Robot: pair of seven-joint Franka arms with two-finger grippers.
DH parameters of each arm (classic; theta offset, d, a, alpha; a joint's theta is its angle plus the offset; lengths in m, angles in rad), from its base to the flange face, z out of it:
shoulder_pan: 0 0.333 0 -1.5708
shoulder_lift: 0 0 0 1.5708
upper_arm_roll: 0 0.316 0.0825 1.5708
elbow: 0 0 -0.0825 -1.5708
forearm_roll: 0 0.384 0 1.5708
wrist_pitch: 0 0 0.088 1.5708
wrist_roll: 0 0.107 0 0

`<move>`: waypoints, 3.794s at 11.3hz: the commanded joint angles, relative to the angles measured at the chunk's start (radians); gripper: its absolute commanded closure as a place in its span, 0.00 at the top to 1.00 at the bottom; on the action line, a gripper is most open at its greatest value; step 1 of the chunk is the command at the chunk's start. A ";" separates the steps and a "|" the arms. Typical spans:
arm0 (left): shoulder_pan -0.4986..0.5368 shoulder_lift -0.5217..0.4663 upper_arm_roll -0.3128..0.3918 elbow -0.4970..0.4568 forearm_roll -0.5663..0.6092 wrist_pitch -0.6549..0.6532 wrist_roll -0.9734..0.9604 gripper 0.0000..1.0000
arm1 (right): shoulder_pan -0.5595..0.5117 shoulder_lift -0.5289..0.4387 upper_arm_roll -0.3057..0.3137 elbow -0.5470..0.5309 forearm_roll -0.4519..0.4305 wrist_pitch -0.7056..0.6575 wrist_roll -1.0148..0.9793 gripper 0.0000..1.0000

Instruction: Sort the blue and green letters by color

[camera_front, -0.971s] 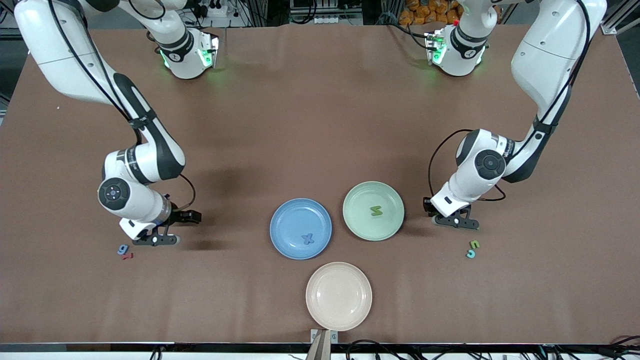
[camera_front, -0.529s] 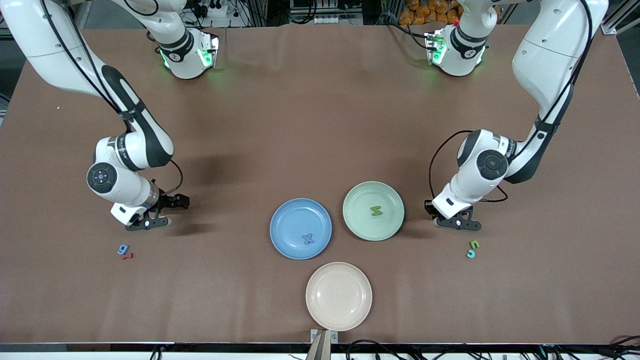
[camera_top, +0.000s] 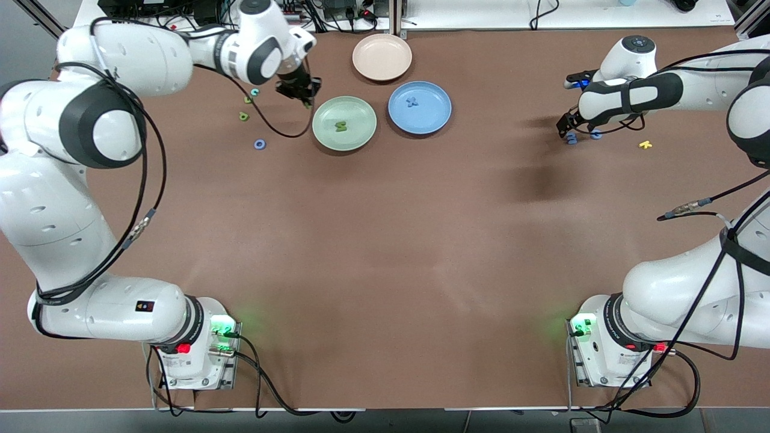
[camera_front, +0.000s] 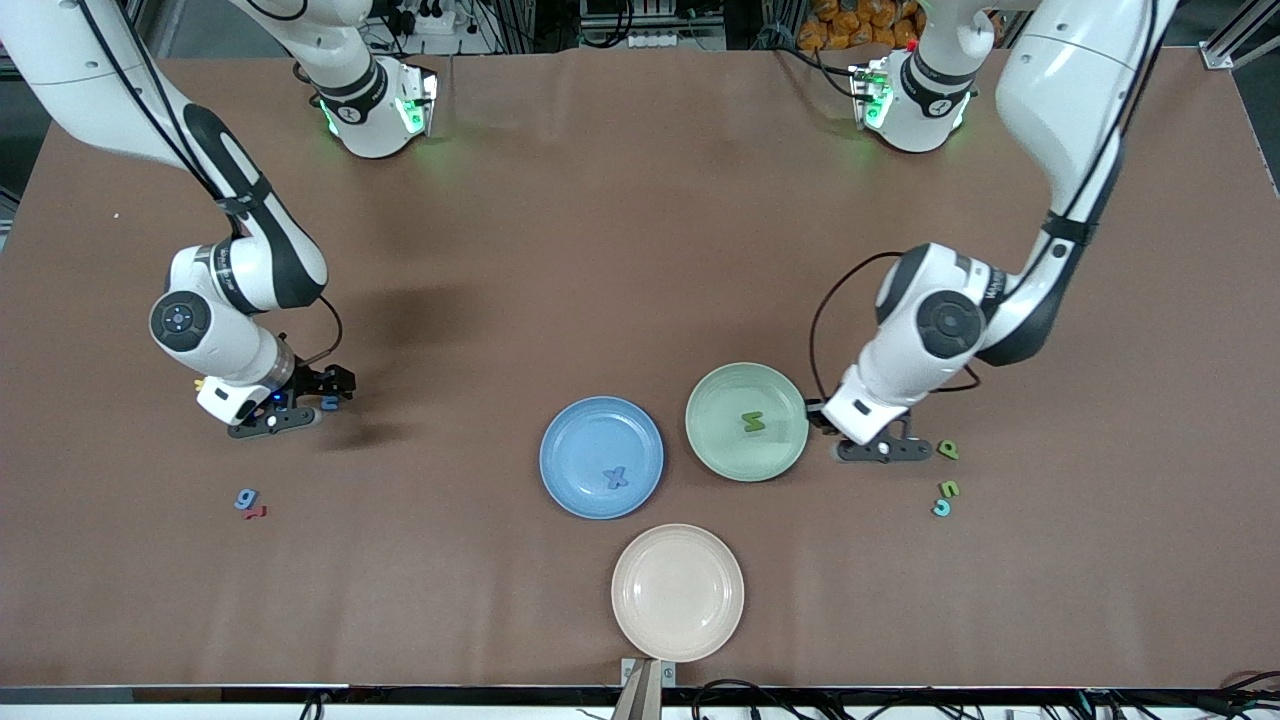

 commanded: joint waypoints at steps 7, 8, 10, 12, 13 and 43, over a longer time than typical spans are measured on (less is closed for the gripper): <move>-0.146 0.073 0.019 0.092 0.011 -0.019 -0.291 1.00 | -0.012 0.019 0.015 -0.022 -0.011 0.036 0.058 1.00; -0.139 0.068 0.019 0.088 0.024 -0.021 -0.288 1.00 | -0.013 0.019 0.015 -0.022 -0.011 0.034 0.061 1.00; -0.105 0.050 0.018 0.065 0.060 -0.022 -0.244 1.00 | -0.013 0.027 0.015 -0.024 -0.011 0.045 0.059 0.79; -0.030 0.027 0.006 0.036 0.075 -0.060 -0.124 1.00 | -0.014 0.036 0.015 -0.024 -0.011 0.056 0.059 0.00; 0.010 0.025 -0.004 0.033 0.078 -0.079 -0.057 1.00 | -0.016 0.038 0.015 -0.024 -0.011 0.060 0.059 0.00; 0.429 0.130 -0.053 -0.107 0.215 0.194 0.385 0.00 | 0.350 0.193 0.014 0.486 0.145 -0.213 0.595 1.00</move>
